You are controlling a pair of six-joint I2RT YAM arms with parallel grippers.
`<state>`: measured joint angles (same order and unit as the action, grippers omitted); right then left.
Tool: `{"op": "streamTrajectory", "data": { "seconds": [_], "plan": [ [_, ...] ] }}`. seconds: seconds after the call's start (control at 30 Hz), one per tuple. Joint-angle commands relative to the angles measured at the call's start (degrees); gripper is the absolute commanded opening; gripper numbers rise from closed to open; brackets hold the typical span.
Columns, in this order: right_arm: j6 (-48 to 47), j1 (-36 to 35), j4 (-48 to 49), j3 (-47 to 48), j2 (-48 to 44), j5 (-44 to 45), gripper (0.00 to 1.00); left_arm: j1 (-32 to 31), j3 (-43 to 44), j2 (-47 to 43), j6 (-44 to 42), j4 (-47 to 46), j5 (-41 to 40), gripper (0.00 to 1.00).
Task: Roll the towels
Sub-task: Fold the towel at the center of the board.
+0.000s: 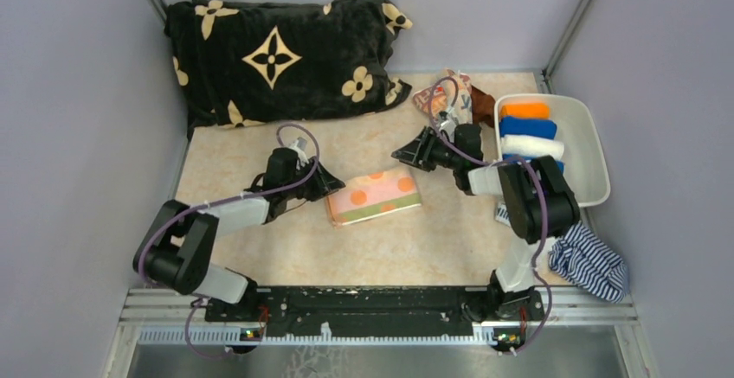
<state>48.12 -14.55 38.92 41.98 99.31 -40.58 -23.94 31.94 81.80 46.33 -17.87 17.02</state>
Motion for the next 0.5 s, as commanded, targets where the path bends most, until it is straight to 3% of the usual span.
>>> {"op": "streamTrajectory", "data": {
  "seconds": [0.0, 0.27, 0.47],
  "plan": [
    [0.6, -0.5, 3.6, 1.6, 6.5, -0.8, 0.53, 2.4, -1.9, 4.4, 1.1, -4.4, 0.1, 0.38],
    [-2.3, 1.6, 2.5, -2.2, 12.0, 1.5, 0.51, 7.2, -8.1, 7.1, 1.9, -6.2, -1.0, 0.36],
    [-7.8, 1.4, -5.2, -5.1, 8.6, 1.2, 0.5, 7.5, -2.3, 10.4, -3.1, -0.3, -1.3, 0.42]
  ]
}}
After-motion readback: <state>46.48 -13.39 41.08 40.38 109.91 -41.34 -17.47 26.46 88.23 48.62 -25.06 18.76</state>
